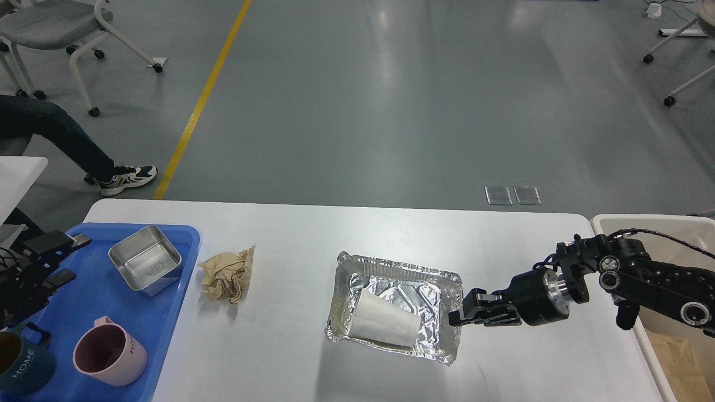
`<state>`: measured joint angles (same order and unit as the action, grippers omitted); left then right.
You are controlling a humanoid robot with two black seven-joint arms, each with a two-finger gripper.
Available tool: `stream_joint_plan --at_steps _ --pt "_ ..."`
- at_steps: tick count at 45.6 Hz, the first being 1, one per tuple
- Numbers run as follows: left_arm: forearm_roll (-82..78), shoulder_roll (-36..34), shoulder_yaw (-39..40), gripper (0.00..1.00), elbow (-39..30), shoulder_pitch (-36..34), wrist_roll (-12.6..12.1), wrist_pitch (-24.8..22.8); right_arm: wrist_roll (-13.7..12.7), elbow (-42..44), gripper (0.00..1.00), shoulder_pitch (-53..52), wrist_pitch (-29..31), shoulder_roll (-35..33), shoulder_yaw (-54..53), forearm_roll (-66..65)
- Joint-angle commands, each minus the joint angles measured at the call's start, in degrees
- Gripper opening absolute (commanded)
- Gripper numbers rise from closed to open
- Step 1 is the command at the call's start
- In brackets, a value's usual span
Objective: Tidy desktop
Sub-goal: 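Withdraw the left gripper and reach toward the brown paper bag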
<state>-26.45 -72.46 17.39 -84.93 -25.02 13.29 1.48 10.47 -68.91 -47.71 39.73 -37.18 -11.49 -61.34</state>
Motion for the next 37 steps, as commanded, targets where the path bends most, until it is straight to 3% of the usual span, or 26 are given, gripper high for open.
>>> stream_joint_plan --at_steps 1,6,14,37 --pt "-4.65 5.56 0.01 0.80 1.43 -0.82 0.06 0.02 -0.01 0.10 0.00 -0.19 0.00 0.61 0.06 -0.01" --pt "-9.49 10.75 -0.87 0.81 3.62 -2.66 -0.29 0.02 -0.01 0.10 0.00 -0.10 0.00 1.23 0.15 -0.01" --pt "-12.04 18.84 -1.57 0.87 9.95 -3.54 -3.01 -0.07 -0.01 0.18 0.00 0.07 -0.35 1.49 0.06 -0.09" --pt "-12.83 29.74 -7.72 0.89 22.08 -10.92 -3.10 -0.60 -0.01 -0.70 0.00 0.16 -0.44 1.58 0.06 -0.09"
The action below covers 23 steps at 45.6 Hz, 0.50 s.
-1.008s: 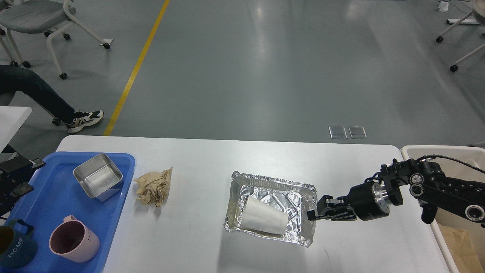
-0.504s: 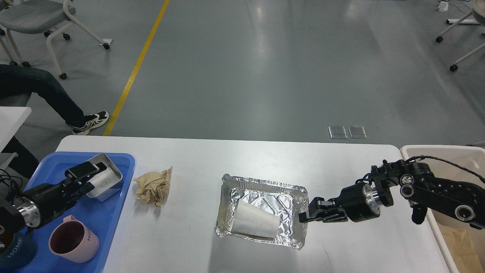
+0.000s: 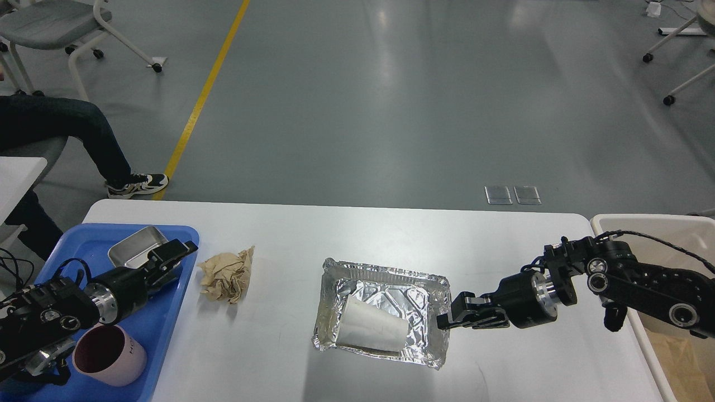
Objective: Tidy desktop
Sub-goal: 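Withdraw the left gripper and reach toward the brown paper bag, then grasp the crumpled brown paper bag with the left gripper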
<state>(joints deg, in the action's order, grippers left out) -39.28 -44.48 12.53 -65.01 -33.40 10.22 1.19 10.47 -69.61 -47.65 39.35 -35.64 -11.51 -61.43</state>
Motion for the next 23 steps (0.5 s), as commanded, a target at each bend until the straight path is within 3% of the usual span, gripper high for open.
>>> stream_joint_plan --at_steps 1,23 --pt "-0.01 2.03 -3.91 0.89 2.69 -3.24 -0.02 -0.31 -0.01 0.00 0.00 0.11 -0.07 0.05 0.09 0.00" --pt "0.87 12.66 -18.77 0.89 11.83 -12.65 -0.11 -0.31 -0.01 0.00 0.00 0.19 -0.33 0.05 -0.18 0.00"
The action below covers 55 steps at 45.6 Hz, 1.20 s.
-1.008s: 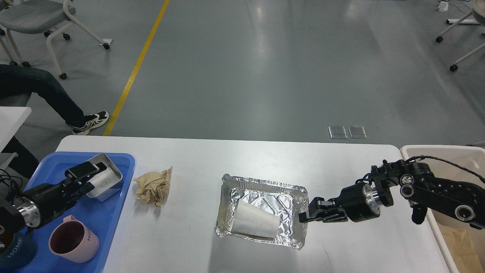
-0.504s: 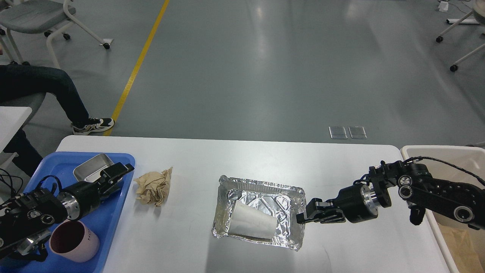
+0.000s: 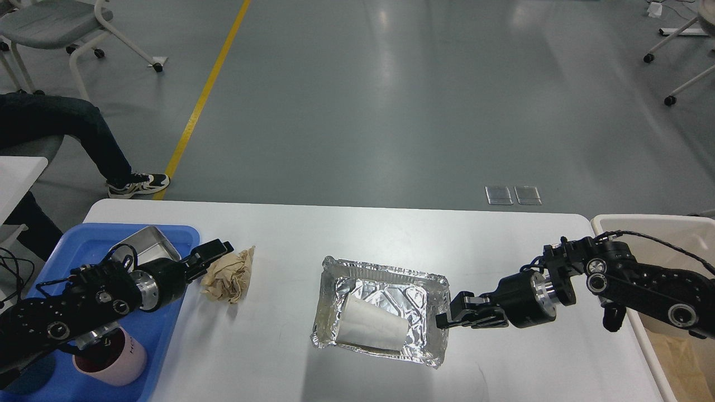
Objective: Tidy desktop
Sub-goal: 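Grasp the crumpled brown paper bag with the left gripper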
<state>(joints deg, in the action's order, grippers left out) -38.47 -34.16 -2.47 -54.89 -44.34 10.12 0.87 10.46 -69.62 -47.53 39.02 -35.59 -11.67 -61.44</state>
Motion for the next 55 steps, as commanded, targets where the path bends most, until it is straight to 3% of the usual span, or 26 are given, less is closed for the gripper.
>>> stream_joint_plan --at_steps 1,36,41,50,55 --pt "0.06 2.70 -4.38 0.89 1.80 -1.89 -0.02 0.01 0.00 0.01 0.00 0.07 0.00 0.00 -0.02 0.00" --pt "0.06 1.29 -10.79 0.88 2.68 -5.75 -0.98 -2.10 0.00 0.01 0.00 0.33 -0.18 -0.09 0.07 -0.09" --pt "0.15 1.73 -13.69 0.84 2.68 -6.90 -2.30 -2.10 0.00 0.01 0.00 0.33 -0.44 -0.09 0.07 -0.09" --pt "0.15 3.05 -14.23 0.74 3.03 -7.60 -2.48 -2.10 0.00 0.01 0.00 0.60 -0.44 -0.09 0.07 -0.09" --pt "0.15 3.14 -14.31 0.62 3.03 -7.69 -2.56 -2.63 0.00 0.10 0.00 0.60 -0.44 -0.09 0.07 -0.09"
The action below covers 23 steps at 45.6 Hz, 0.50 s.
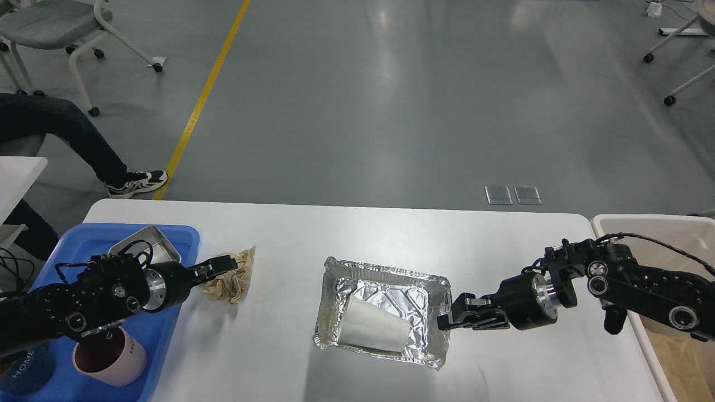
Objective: Tidy desktop
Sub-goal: 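Grasp the crumpled brown paper bag with the left gripper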
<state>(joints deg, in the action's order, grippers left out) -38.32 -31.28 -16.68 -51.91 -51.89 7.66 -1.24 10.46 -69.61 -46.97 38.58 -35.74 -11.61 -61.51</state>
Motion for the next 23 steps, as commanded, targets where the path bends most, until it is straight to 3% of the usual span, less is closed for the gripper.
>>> stream_joint_plan --at_steps 1,12,23 --pt "0.00 0.34 -0.10 0.60 0.05 -0.32 -0.02 -0.86 0.00 0.00 0.00 0.03 0.00 0.05 0.01 -0.01" --pt "0.00 1.13 -5.90 0.58 0.58 -2.96 -0.02 -1.83 0.00 0.00 0.00 -0.06 0.00 -0.04 -0.25 0.08" --pt "0.00 2.36 -7.40 0.36 0.67 -2.96 -0.10 -3.15 0.00 0.08 0.00 0.03 0.00 0.05 -0.43 0.08"
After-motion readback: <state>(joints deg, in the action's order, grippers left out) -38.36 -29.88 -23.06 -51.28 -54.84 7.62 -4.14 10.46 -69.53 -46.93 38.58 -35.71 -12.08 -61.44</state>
